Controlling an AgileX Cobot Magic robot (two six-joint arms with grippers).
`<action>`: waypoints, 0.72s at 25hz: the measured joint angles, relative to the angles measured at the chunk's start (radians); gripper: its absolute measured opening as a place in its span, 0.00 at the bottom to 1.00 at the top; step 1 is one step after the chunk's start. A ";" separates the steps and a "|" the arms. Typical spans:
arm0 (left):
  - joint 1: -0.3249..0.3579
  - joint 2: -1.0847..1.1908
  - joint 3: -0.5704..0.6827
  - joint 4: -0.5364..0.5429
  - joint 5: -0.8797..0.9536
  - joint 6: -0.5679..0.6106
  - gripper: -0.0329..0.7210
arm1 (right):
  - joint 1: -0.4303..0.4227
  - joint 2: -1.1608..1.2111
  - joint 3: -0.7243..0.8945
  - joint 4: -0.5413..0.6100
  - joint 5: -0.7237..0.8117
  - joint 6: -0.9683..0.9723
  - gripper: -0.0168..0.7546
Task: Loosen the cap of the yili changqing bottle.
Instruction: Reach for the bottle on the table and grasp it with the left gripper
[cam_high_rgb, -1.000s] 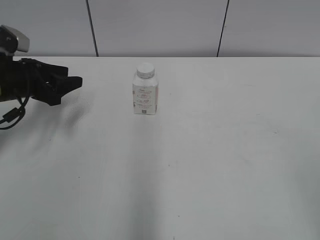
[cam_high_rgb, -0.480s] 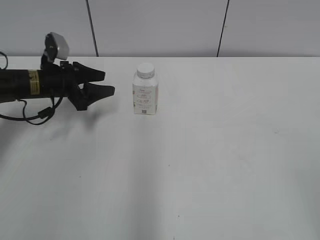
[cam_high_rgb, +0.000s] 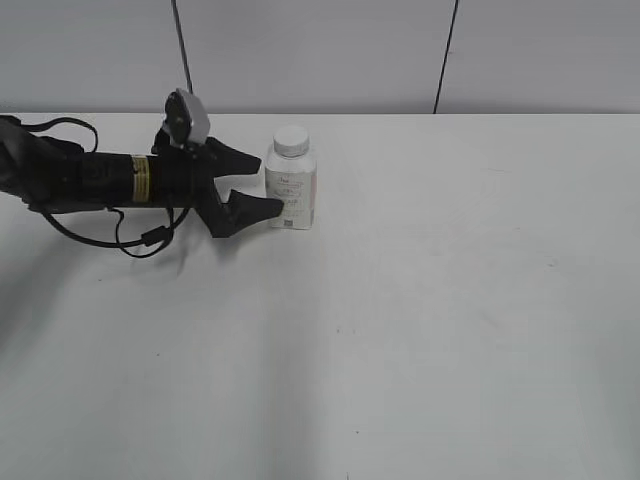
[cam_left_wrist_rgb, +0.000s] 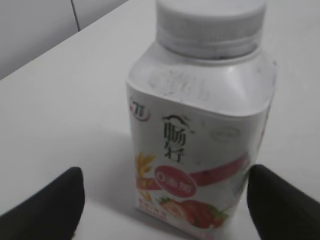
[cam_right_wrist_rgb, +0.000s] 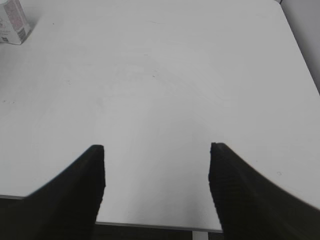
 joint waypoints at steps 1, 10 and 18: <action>0.000 0.012 -0.015 -0.003 0.000 0.000 0.84 | 0.000 0.000 0.000 0.000 0.000 0.000 0.69; -0.001 0.037 -0.057 -0.024 -0.009 -0.004 0.83 | 0.000 0.000 0.000 0.000 0.000 0.000 0.69; -0.001 0.037 -0.060 -0.051 -0.116 -0.013 0.83 | 0.000 0.000 0.000 0.000 0.000 0.000 0.69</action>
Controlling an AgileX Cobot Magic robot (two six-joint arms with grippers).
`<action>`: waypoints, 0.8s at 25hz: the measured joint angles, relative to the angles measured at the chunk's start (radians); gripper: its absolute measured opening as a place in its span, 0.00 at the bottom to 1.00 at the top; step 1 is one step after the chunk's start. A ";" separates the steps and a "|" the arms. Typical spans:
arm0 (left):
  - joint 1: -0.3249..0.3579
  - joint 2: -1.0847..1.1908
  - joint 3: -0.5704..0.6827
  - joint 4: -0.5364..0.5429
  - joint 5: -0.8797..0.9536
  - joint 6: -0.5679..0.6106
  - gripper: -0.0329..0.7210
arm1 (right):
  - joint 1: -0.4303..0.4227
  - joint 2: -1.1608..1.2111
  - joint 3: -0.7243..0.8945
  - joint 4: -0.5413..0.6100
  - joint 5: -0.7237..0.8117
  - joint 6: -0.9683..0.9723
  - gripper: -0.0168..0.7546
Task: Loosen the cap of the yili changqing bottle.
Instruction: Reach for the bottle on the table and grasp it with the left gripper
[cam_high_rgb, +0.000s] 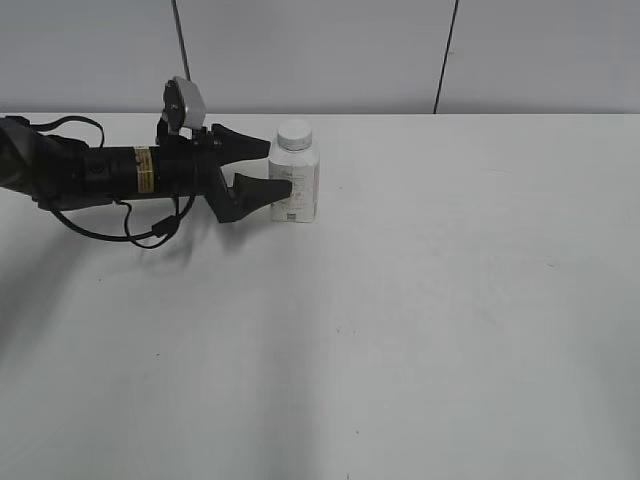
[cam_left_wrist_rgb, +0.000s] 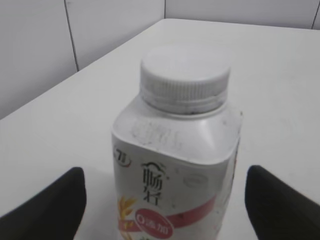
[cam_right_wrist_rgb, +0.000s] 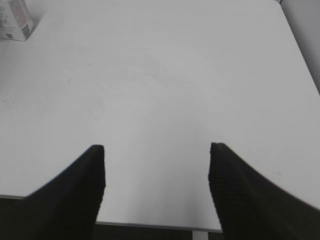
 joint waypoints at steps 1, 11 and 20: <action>0.000 0.000 -0.001 0.008 -0.002 -0.001 0.83 | 0.000 0.000 0.000 0.000 0.000 0.000 0.69; -0.004 0.000 -0.004 0.033 -0.054 -0.006 0.83 | 0.000 0.000 0.000 0.000 0.000 0.000 0.69; -0.043 0.000 -0.005 0.040 -0.048 -0.014 0.82 | 0.000 0.000 0.000 0.000 0.000 0.000 0.69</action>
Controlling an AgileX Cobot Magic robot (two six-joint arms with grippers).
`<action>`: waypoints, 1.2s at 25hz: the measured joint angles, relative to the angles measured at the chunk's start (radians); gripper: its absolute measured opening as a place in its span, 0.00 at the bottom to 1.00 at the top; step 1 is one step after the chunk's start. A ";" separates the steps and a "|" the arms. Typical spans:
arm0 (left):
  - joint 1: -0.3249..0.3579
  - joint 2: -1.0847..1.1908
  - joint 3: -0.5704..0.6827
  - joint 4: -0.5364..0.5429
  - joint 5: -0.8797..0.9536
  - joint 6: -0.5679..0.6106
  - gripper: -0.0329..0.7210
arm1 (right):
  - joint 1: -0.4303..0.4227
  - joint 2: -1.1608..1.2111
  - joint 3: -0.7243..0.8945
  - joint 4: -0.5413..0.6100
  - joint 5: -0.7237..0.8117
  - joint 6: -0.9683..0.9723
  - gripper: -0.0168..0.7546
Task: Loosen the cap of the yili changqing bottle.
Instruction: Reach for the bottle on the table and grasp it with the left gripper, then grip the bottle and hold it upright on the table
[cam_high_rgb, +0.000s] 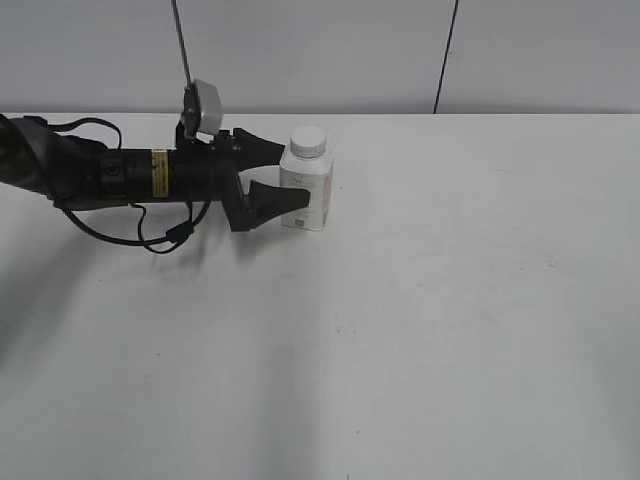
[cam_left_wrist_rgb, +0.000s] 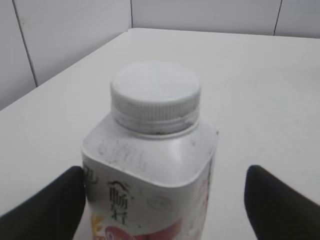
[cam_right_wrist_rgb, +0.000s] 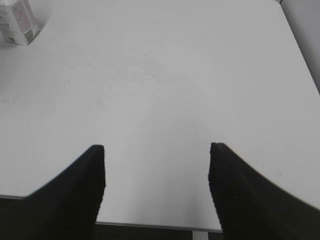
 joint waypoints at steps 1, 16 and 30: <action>-0.003 0.000 0.000 0.000 0.011 0.000 0.82 | 0.000 0.000 0.000 0.000 0.000 0.000 0.69; -0.007 0.000 0.000 0.027 0.014 -0.060 0.57 | 0.000 0.000 0.000 0.000 0.000 0.000 0.69; -0.011 0.000 0.000 0.101 -0.038 -0.078 0.56 | 0.000 0.000 0.000 0.000 0.000 0.000 0.69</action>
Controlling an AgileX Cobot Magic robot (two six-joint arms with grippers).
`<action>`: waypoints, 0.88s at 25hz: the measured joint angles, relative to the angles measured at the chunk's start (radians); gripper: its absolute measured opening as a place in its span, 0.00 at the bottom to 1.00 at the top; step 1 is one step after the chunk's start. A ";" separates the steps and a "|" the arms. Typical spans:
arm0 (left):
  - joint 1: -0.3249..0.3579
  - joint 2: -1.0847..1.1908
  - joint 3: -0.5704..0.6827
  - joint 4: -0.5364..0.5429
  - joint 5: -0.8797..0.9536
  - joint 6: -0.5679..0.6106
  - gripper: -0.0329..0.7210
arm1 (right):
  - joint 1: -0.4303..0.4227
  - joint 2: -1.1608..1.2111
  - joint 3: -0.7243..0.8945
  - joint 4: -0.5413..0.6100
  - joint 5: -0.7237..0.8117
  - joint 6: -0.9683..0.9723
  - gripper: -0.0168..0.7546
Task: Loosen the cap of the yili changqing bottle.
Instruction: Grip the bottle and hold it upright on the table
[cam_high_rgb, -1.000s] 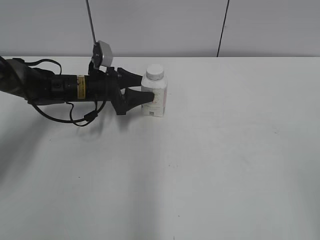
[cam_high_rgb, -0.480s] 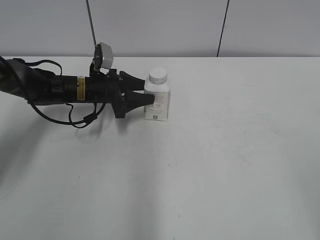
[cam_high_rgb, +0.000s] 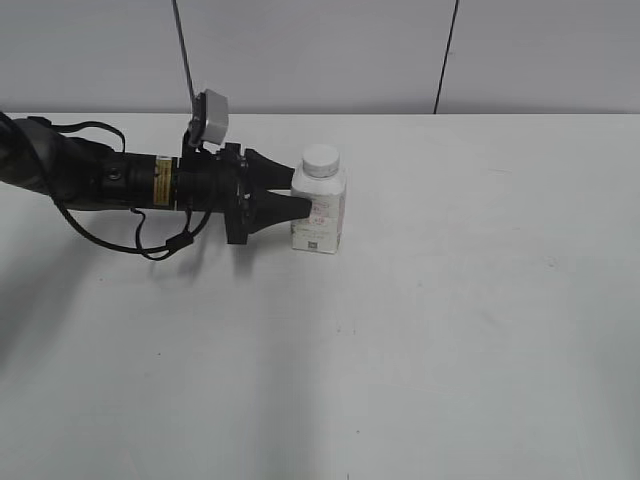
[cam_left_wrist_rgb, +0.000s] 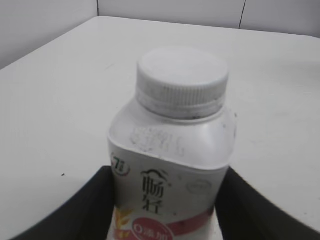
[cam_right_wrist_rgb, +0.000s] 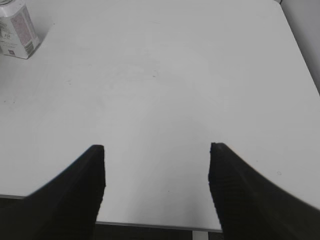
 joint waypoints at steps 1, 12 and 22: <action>-0.004 0.000 0.000 0.001 0.000 -0.006 0.56 | 0.000 0.000 0.000 0.000 0.000 0.000 0.69; -0.115 -0.001 0.000 0.016 -0.002 -0.047 0.54 | 0.000 0.000 0.000 0.000 0.000 0.000 0.69; -0.160 -0.001 0.000 0.022 -0.004 -0.052 0.54 | 0.000 0.000 0.000 0.000 0.000 0.000 0.69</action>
